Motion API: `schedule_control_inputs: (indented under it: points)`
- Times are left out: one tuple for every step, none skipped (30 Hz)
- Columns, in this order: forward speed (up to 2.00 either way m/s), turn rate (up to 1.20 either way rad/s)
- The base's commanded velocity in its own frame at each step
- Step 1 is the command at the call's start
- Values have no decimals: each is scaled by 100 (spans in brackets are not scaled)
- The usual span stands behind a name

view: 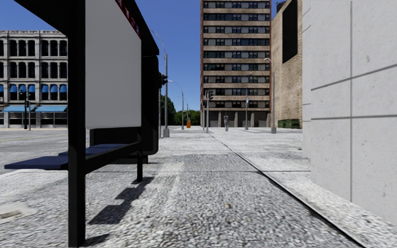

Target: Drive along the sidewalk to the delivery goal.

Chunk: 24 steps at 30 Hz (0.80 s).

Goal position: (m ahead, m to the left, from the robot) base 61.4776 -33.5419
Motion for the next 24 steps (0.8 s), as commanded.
schedule_control_inputs:
  points:
    - [200, 0]
    - [200, 0]
    - [200, 0]
    - [200, 0]
    - [200, 0]
    - [200, 0]
    - [200, 0]
    - [200, 0]
    - [200, 0]
    - [200, 0]
    - [200, 0]
    - [200, 0]
    - [200, 0]
    - [200, 0]
    - [200, 0]
    - [200, 0]
    - [200, 0]
    - [200, 0]
    - [200, 0]
    - [200, 0]
    - [200, 0]
    - [200, 0]
    - [200, 0]
    - [200, 0]
